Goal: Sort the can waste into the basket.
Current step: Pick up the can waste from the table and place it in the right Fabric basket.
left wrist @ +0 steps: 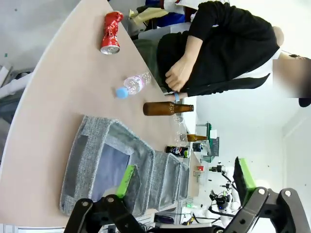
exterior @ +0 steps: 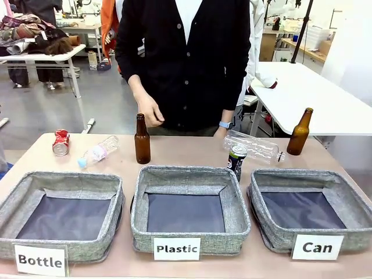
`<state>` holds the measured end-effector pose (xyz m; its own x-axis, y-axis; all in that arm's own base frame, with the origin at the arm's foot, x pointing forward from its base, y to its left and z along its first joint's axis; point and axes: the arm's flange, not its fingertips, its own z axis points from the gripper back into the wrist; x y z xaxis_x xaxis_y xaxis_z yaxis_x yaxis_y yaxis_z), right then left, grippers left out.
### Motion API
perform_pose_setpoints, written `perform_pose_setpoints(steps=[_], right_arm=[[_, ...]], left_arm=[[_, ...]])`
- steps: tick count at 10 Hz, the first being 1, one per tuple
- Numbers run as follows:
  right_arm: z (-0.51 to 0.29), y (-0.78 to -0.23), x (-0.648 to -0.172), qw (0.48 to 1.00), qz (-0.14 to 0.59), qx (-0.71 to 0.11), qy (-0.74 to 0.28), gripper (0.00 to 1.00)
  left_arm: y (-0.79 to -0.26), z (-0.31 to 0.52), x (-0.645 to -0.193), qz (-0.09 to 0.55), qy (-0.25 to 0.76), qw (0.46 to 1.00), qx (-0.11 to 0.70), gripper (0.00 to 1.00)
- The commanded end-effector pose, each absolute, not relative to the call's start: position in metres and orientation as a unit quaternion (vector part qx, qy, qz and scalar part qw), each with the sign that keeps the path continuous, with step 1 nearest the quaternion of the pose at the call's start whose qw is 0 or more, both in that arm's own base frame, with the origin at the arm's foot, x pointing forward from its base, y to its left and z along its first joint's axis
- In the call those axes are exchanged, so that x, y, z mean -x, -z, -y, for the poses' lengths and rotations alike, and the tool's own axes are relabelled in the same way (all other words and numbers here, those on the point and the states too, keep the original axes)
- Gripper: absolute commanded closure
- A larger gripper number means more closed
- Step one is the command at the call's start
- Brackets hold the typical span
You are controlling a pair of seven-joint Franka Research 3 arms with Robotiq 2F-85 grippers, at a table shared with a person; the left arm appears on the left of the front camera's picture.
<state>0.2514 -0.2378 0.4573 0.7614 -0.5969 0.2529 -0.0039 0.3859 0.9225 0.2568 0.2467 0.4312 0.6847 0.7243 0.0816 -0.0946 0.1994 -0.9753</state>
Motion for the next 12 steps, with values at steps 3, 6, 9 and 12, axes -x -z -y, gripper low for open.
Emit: perform_pose_setpoints(steps=[3, 6, 9, 12], right_arm=[[0.207, -0.468, -0.268, 0.819, 0.296, -0.475, 0.126, 0.0], [0.087, -0.48, -0.327, 0.877, 0.276, -0.353, -0.173, 0.0], [-0.004, -0.461, -0.376, 0.861, 0.269, -0.297, -0.312, 0.0], [-0.014, -0.478, -0.355, 0.882, 0.227, -0.323, -0.257, 0.0]], left_arm=[[-0.433, -0.246, -0.26, 0.28, -0.269, 0.731, 0.562, 0.0], [-0.433, -0.246, -0.26, 0.28, -0.269, 0.731, 0.562, 0.0], [-0.433, -0.246, -0.26, 0.28, -0.269, 0.731, 0.562, 0.0], [-0.433, -0.246, -0.26, 0.28, -0.269, 0.731, 0.562, 0.0]])
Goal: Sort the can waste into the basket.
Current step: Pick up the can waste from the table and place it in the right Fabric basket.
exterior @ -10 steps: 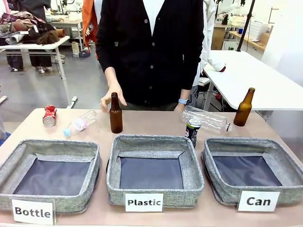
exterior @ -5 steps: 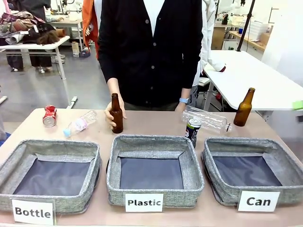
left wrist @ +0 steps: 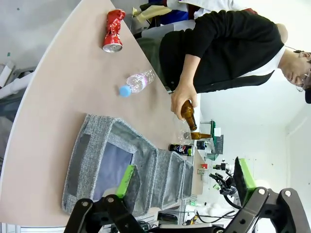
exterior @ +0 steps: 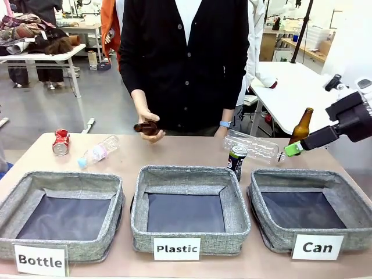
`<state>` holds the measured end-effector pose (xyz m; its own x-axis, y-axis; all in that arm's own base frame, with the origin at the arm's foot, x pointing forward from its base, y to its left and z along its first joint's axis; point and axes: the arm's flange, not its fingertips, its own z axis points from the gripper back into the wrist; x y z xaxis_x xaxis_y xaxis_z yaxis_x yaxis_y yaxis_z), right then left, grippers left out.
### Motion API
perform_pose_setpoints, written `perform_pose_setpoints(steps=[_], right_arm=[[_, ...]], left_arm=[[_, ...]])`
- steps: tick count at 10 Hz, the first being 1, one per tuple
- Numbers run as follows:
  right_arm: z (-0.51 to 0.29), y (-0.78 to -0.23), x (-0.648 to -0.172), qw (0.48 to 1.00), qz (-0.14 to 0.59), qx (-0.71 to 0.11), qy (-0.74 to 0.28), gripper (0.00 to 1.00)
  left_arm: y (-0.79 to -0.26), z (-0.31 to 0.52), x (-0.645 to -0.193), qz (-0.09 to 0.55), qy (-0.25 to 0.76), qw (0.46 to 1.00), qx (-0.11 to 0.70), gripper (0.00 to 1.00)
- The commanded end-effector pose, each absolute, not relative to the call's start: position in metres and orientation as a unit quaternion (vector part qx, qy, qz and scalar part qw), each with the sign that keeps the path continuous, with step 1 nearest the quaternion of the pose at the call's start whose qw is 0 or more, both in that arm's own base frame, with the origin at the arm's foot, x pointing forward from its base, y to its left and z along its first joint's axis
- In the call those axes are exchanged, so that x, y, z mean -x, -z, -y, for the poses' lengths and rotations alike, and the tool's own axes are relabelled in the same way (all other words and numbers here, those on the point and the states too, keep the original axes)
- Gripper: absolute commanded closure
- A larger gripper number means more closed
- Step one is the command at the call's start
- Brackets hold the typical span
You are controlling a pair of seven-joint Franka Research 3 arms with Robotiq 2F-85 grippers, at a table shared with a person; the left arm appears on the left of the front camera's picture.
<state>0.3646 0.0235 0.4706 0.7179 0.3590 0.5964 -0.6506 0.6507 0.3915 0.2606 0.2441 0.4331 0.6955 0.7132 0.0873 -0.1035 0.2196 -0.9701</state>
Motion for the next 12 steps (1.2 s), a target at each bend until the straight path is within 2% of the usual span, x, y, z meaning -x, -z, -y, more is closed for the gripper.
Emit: perform_pose_setpoints(steps=[1, 3, 4, 7, 8, 9, 10, 12], right_arm=[[-0.014, -0.478, -0.355, 0.882, 0.227, -0.323, -0.257, 0.0], [-0.016, -0.472, -0.362, 0.878, 0.237, -0.312, -0.275, 0.0], [-0.019, -0.468, -0.379, 0.862, 0.212, -0.297, -0.352, 0.0], [-0.023, -0.456, -0.43, 0.8, 0.213, -0.251, -0.501, 0.0], [-0.023, -0.449, -0.446, 0.766, 0.21, -0.257, -0.55, 0.0], [-0.024, -0.444, -0.456, 0.742, 0.205, -0.262, -0.582, 0.0], [-0.026, -0.436, -0.469, 0.712, 0.209, -0.273, -0.612, 0.0], [-0.024, -0.421, -0.492, 0.69, 0.228, -0.275, -0.629, 0.0]], left_arm=[[-0.433, -0.246, -0.26, 0.28, -0.269, 0.731, 0.562, 0.0], [-0.433, -0.246, -0.26, 0.28, -0.269, 0.731, 0.562, 0.0], [-0.433, -0.246, -0.26, 0.28, -0.269, 0.731, 0.562, 0.0], [-0.433, -0.244, -0.261, 0.273, -0.279, 0.732, 0.559, 0.0], [-0.462, -0.255, -0.239, 0.265, -0.282, 0.714, 0.584, 0.0], [-0.506, -0.269, -0.202, 0.272, -0.227, 0.707, 0.612, 0.0], [-0.528, -0.281, -0.178, 0.256, -0.195, 0.697, 0.641, 0.0], [-0.542, -0.296, -0.144, 0.24, -0.173, 0.71, 0.639, 0.0]])
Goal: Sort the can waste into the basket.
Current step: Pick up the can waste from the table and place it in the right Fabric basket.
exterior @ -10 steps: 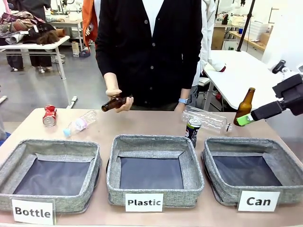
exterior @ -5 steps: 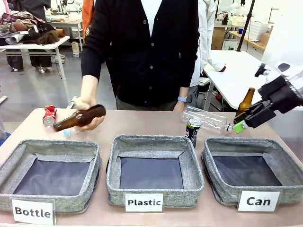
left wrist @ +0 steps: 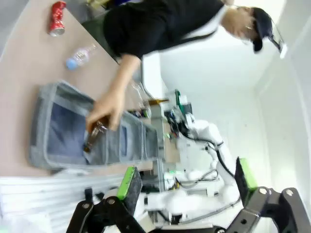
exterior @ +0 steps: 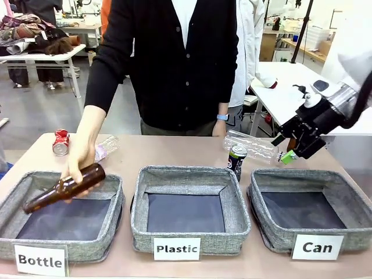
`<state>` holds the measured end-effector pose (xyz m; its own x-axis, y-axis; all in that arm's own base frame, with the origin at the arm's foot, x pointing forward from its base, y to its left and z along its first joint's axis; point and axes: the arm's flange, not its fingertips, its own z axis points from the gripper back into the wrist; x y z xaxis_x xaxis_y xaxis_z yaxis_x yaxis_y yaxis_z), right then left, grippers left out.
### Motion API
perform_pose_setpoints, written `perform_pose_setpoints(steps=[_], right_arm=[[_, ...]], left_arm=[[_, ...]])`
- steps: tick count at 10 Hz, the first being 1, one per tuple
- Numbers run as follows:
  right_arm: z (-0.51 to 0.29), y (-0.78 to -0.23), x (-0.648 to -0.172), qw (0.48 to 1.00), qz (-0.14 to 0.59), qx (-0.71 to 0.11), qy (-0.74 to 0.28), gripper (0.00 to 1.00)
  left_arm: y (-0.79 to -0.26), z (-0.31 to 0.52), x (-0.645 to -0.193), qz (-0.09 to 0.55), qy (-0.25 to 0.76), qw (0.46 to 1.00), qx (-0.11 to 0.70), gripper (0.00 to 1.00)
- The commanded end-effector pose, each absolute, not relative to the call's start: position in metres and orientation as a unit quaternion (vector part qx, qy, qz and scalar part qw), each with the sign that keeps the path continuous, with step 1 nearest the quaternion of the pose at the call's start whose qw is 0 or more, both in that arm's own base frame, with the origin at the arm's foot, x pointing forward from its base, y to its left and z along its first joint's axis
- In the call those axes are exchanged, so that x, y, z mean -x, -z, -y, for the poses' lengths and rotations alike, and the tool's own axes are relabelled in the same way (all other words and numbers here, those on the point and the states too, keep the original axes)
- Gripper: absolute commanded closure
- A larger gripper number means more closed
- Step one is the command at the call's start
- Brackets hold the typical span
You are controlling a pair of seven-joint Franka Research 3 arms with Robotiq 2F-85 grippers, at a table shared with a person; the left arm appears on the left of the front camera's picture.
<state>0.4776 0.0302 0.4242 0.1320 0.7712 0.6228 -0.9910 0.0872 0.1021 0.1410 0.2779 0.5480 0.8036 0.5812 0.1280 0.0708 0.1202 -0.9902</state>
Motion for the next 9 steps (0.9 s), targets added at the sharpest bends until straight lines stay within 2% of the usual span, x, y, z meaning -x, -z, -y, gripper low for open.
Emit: perform_pose_setpoints(steps=[1, 5, 8, 9], right_arm=[[-0.023, -0.412, -0.504, 0.666, 0.239, -0.286, -0.646, 0.0], [-0.031, -0.38, -0.53, 0.639, 0.273, -0.292, -0.657, 0.0], [-0.042, -0.364, -0.543, 0.644, 0.277, -0.284, -0.654, 0.0], [-0.041, -0.361, -0.546, 0.648, 0.283, -0.282, -0.649, 0.0]], left_arm=[[-0.539, -0.3, -0.139, 0.236, -0.165, 0.717, 0.635, 0.0], [-0.533, -0.281, -0.134, 0.208, -0.133, 0.736, 0.63, 0.0], [-0.518, -0.25, -0.136, 0.168, -0.12, 0.75, 0.629, 0.0], [-0.516, -0.245, -0.137, 0.175, -0.112, 0.755, 0.622, 0.0]])
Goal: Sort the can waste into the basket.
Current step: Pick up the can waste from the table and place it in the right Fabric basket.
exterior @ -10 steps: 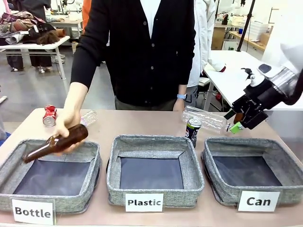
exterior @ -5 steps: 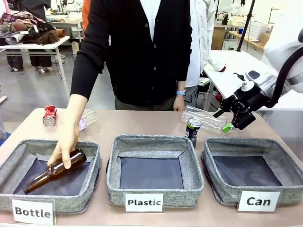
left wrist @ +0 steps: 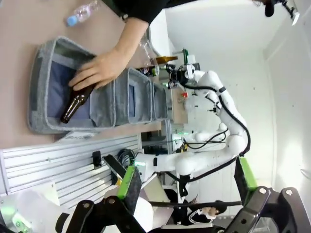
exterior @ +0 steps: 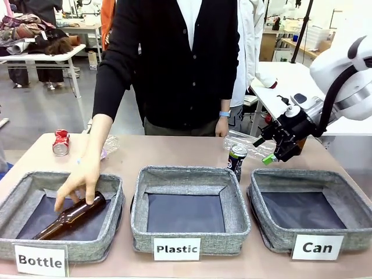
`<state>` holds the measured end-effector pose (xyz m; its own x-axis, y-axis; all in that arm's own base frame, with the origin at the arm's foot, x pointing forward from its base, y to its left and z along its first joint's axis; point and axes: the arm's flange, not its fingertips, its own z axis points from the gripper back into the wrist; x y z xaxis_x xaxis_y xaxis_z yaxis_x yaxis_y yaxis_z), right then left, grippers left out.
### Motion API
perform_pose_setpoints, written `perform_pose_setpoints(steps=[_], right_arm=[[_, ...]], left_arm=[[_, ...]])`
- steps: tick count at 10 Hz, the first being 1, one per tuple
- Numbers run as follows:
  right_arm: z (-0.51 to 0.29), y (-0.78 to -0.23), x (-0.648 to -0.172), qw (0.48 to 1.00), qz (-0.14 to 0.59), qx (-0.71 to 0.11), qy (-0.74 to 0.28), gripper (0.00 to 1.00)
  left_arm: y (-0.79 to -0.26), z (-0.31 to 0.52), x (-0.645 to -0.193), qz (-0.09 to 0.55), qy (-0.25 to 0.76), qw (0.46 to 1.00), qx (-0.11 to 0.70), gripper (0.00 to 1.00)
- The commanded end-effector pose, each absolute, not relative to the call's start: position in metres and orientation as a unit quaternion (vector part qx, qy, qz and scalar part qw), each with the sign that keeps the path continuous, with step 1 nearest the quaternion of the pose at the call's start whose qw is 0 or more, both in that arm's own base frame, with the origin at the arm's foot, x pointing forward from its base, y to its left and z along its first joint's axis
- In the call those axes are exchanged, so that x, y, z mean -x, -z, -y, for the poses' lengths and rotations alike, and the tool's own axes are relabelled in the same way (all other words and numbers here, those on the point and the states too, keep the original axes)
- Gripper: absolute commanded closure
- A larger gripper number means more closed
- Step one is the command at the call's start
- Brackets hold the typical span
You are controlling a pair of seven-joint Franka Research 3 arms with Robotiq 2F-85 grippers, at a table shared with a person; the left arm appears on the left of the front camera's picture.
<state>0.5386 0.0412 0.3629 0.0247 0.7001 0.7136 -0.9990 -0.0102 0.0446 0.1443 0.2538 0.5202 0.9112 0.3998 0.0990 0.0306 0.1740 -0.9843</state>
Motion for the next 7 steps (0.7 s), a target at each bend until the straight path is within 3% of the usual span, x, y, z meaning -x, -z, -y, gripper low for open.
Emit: perform_pose_setpoints(steps=[1, 3, 7], right_arm=[[-0.043, -0.357, -0.547, 0.647, 0.285, -0.283, -0.648, 0.0], [-0.055, -0.347, -0.559, 0.645, 0.279, -0.293, -0.649, 0.0], [-0.074, -0.333, -0.569, 0.629, 0.26, -0.315, -0.662, 0.0]], left_arm=[[-0.522, -0.247, -0.136, 0.181, -0.107, 0.754, 0.622, 0.0], [-0.518, -0.235, -0.142, 0.172, -0.099, 0.758, 0.621, 0.0], [-0.471, -0.147, -0.161, 0.059, -0.045, 0.809, 0.583, 0.0]])
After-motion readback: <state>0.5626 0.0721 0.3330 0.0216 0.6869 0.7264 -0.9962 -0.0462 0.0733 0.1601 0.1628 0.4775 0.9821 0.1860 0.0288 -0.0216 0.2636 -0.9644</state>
